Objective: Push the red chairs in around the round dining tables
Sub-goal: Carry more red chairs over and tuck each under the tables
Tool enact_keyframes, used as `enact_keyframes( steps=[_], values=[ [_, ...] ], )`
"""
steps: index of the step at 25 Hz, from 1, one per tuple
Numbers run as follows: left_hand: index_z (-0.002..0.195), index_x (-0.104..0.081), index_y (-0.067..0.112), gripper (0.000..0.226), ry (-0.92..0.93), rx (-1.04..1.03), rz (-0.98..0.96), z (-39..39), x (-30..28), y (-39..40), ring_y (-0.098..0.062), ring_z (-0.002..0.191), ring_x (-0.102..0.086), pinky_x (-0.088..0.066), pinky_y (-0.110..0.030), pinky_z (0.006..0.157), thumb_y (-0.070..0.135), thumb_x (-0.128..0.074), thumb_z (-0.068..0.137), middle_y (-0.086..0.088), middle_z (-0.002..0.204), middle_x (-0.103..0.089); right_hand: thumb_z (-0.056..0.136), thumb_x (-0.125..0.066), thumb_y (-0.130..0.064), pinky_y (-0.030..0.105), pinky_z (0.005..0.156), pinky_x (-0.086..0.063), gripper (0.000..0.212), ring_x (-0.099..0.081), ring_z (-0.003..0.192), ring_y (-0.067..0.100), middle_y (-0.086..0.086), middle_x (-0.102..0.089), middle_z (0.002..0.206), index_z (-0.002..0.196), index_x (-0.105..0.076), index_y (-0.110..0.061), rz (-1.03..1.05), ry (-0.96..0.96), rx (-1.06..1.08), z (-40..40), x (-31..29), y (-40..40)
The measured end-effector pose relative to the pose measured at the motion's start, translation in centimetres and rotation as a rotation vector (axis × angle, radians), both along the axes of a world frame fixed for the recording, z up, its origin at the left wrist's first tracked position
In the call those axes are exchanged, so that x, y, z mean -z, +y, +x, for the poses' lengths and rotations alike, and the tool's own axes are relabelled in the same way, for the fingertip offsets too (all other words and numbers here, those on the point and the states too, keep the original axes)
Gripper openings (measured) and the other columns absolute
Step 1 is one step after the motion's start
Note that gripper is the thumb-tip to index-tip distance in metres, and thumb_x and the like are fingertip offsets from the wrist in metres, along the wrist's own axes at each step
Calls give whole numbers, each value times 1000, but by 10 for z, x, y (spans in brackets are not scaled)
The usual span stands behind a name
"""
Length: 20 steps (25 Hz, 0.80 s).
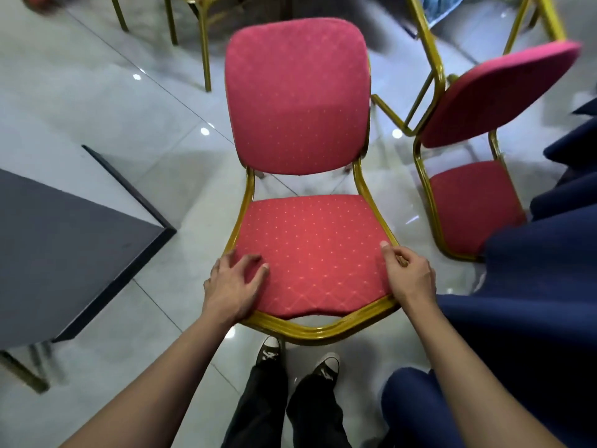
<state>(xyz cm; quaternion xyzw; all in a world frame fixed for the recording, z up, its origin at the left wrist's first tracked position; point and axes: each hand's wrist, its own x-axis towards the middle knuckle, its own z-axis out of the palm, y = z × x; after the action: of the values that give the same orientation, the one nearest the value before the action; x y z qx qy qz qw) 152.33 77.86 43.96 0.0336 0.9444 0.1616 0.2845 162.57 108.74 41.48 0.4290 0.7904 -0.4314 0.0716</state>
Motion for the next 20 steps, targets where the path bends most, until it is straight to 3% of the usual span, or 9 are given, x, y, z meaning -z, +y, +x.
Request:
enact_keyframes(
  steps=[2,5,8,11,13,14,16,20],
  values=[
    [142,-48,44,61,69,73,4,1,-24,3,-25,148,-27,-14,-58,121,72,-21,95,0,160,-30,93,-46,-74,35,85,-43,58,-54,94,24,3,-63,102,112,-72,-26,-3,48,59,-20,-18,5],
    [144,-49,41,74,269,173,58,10,-54,12,-18,148,-28,-1,-52,125,76,-7,93,5,155,-40,95,-43,-72,33,81,-40,60,-55,93,24,2,-64,99,112,-73,-23,-19,101,81,-50,-41,10],
    [148,-47,39,73,370,214,81,5,-71,30,-21,150,-26,-4,-51,125,72,-5,97,3,157,-41,97,-39,-71,38,87,-49,62,-63,100,24,-4,-68,98,112,-74,-23,-94,167,128,-74,-60,14],
    [150,-45,34,66,450,108,92,-27,-84,48,-25,151,-24,-8,-51,124,62,-15,98,-1,162,-34,97,-39,-71,41,88,-52,53,-65,96,18,-5,-70,101,96,-73,-30,-166,218,106,-102,-88,21],
    [150,-47,31,65,491,59,116,-50,-94,59,-27,151,-26,-13,-53,122,57,-20,97,-3,162,-35,96,-38,-73,51,105,-46,53,-63,111,22,0,-70,116,102,-71,-32,-61,214,-39,-123,-108,23],
    [149,-48,30,65,509,41,129,-64,-100,64,-28,150,-28,-16,-55,121,56,-21,96,-4,161,-36,95,-34,-74,55,117,-33,59,-55,127,25,2,-65,130,114,-71,-32,51,184,-145,-134,-116,22],
    [148,-50,29,65,536,11,149,-94,-112,74,-28,148,-30,-18,-55,120,55,-22,96,-5,160,-39,94,-25,-76,55,125,-9,69,-38,144,22,1,-53,147,130,-65,-33,242,157,-318,-153,-135,15],
    [148,-50,28,68,572,-20,160,-164,-139,97,-28,146,-33,-19,-53,120,59,-18,96,-5,158,-41,94,-23,-74,54,123,-10,69,-41,138,18,-5,-55,141,130,-66,-33,370,303,-393,-198,-163,12]
  ],
)
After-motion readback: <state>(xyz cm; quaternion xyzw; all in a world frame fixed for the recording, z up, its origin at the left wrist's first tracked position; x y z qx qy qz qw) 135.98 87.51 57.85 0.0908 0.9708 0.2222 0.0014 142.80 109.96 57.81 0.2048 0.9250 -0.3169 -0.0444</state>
